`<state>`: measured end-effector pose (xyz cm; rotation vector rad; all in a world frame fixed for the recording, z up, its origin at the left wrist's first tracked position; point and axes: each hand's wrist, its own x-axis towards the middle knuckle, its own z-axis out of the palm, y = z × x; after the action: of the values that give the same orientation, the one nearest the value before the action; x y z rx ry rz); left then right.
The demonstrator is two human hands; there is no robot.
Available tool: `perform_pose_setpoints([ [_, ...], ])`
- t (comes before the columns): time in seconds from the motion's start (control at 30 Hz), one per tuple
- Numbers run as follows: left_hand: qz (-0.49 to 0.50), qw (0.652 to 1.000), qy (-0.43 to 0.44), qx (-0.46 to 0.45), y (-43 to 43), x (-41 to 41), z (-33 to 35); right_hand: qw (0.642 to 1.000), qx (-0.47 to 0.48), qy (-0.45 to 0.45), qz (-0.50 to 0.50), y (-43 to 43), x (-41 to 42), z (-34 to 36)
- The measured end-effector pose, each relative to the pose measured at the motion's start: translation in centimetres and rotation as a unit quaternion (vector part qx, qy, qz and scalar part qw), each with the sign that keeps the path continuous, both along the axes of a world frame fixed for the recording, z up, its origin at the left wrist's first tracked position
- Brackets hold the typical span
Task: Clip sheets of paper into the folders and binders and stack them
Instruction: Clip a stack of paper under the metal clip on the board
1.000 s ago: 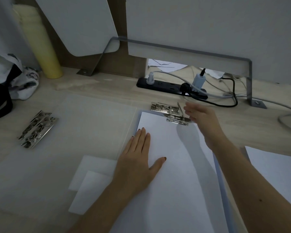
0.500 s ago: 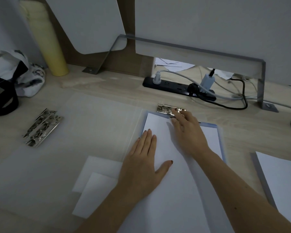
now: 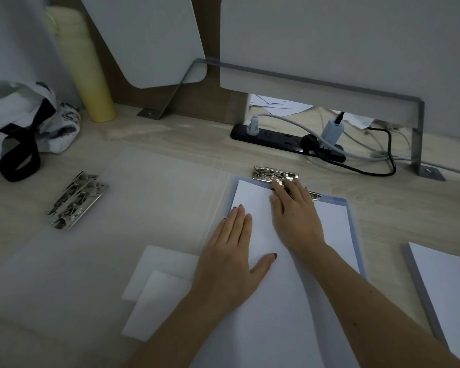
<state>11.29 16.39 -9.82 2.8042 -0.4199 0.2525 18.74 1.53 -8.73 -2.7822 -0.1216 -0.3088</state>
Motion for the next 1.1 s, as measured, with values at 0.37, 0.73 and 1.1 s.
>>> perform_pose_setpoints([
  [0.37,0.006,0.997,0.066,0.027,0.0,0.0,1.4,0.995,0.089,0.043,-0.015,-2.4,-3.4,1.9],
  [0.73,-0.018,0.931,0.179,-0.319,-9.1,-7.5,5.9,0.972,0.151,0.081,-0.16,-15.5,-19.8,6.8],
  [1.1,0.055,0.701,0.506,-0.5,-20.7,-12.1,6.4,0.984,0.001,0.07,-0.163,-18.2,-24.0,3.6],
])
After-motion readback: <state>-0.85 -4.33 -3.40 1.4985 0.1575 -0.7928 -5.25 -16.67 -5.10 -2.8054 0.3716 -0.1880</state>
